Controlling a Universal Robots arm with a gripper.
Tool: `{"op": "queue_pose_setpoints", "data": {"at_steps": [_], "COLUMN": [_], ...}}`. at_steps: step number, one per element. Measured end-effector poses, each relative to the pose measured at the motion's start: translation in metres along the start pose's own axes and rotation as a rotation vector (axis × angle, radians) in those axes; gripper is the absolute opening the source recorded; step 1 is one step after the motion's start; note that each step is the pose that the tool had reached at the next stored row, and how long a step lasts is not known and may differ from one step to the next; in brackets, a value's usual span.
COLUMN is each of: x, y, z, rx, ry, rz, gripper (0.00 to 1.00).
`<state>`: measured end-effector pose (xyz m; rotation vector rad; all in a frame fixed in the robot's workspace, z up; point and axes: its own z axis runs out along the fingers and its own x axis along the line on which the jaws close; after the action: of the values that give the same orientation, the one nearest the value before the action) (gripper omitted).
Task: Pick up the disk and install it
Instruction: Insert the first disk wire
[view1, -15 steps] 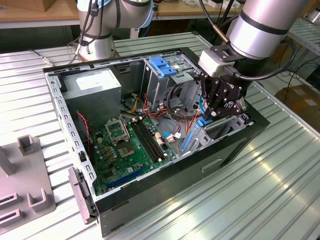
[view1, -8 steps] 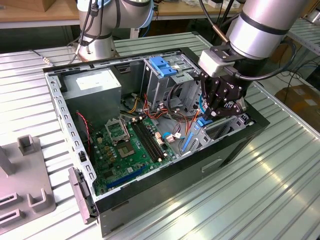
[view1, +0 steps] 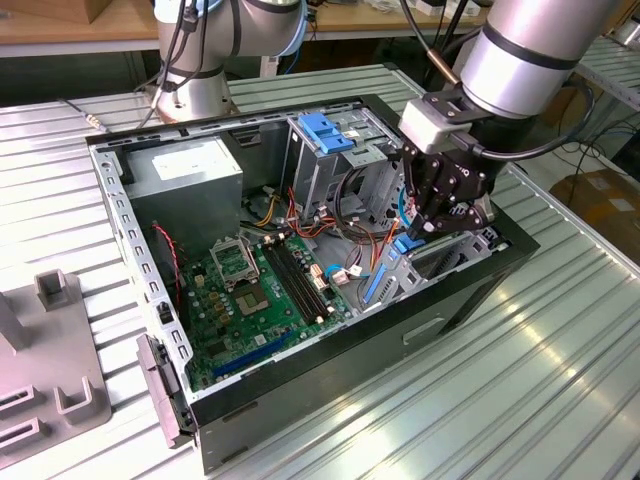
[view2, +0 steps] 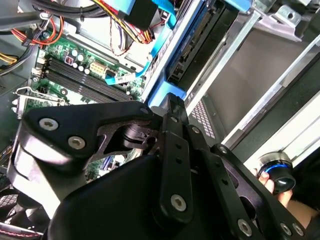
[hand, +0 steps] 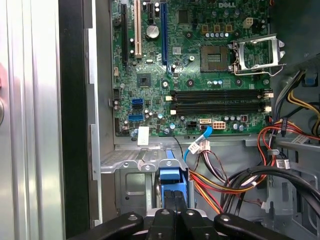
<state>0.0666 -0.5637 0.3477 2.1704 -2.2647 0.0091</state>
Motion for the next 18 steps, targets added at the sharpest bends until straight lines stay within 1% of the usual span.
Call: {"op": "queue_pose_setpoints", "data": {"at_steps": [3, 9, 11, 13, 14, 15, 16, 18], "x": [-0.0001, -0.0004, -0.0005, -0.0005, -0.0005, -0.0005, -0.0004, -0.0006], "y": [-0.0020, -0.0107, -0.0115, -0.0116, -0.0117, -0.0118, -0.0124, -0.0151], "z": [0.0002, 0.0006, 0.0006, 0.0006, 0.0006, 0.0005, -0.0006, -0.0073], "rx": [0.0000, 0.0000, 0.0000, 0.0003, 0.0014, 0.0026, 0.0028, 0.0028], "ry": [-0.0001, 0.0000, 0.0000, -0.0001, -0.0002, -0.0002, 0.0000, 0.0004], "rz": [0.000, 0.000, -0.002, -0.025, -0.060, -0.073, -0.077, -0.077], "gripper": [0.10, 0.10, 0.10, 0.10, 0.10, 0.10, 0.10, 0.10]}}
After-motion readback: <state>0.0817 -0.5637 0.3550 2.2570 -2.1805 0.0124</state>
